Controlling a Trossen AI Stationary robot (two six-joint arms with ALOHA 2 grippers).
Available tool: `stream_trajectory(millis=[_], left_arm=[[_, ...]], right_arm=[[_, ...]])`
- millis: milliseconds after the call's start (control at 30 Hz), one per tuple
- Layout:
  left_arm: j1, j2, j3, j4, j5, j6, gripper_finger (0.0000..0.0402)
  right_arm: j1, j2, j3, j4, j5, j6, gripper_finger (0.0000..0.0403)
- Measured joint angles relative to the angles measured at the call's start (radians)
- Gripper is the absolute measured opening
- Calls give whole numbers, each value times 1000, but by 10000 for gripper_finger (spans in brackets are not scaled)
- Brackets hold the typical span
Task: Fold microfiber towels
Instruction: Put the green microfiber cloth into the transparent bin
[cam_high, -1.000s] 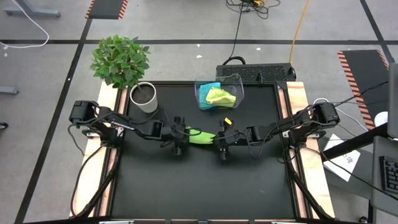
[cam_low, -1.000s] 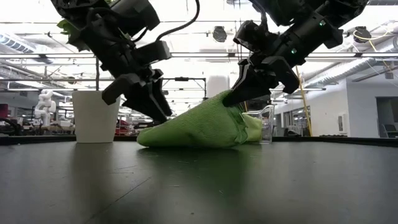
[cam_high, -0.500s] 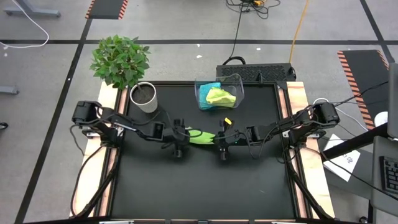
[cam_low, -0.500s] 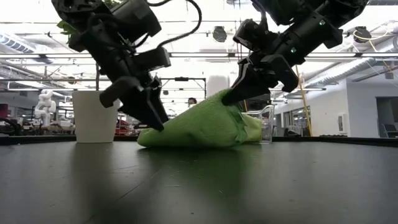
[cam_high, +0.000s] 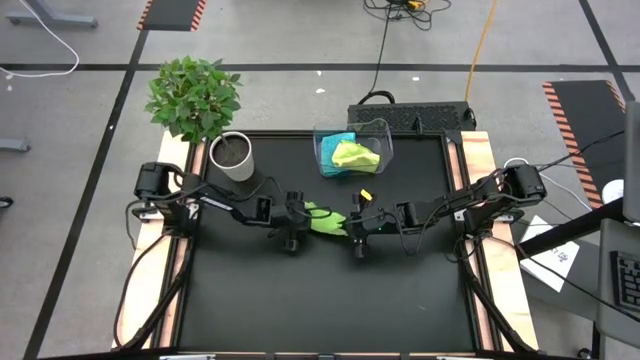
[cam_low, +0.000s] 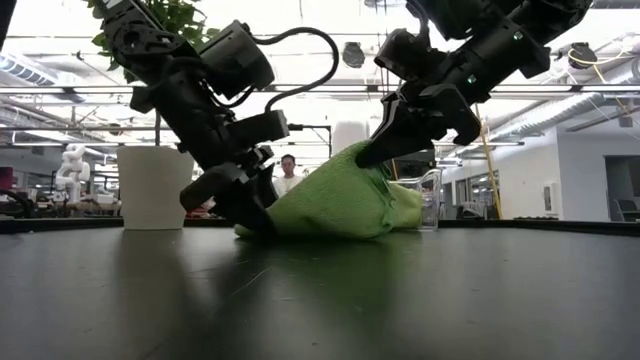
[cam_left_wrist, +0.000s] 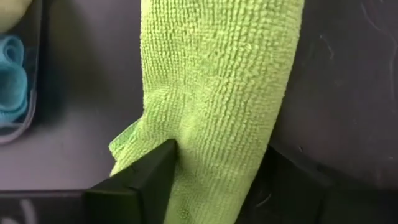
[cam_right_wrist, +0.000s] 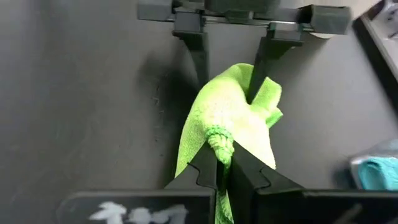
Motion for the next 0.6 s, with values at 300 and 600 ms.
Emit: stream_trajectory(millis=[300, 600], left_arm=[[13, -99, -5, -83, -76, 119, 28], [58, -224, 9, -85, -96, 210, 9]], right_arm=[[-3, 0, 0, -63, -28, -22, 4], [-40, -20, 1, -84, 179, -155, 4]])
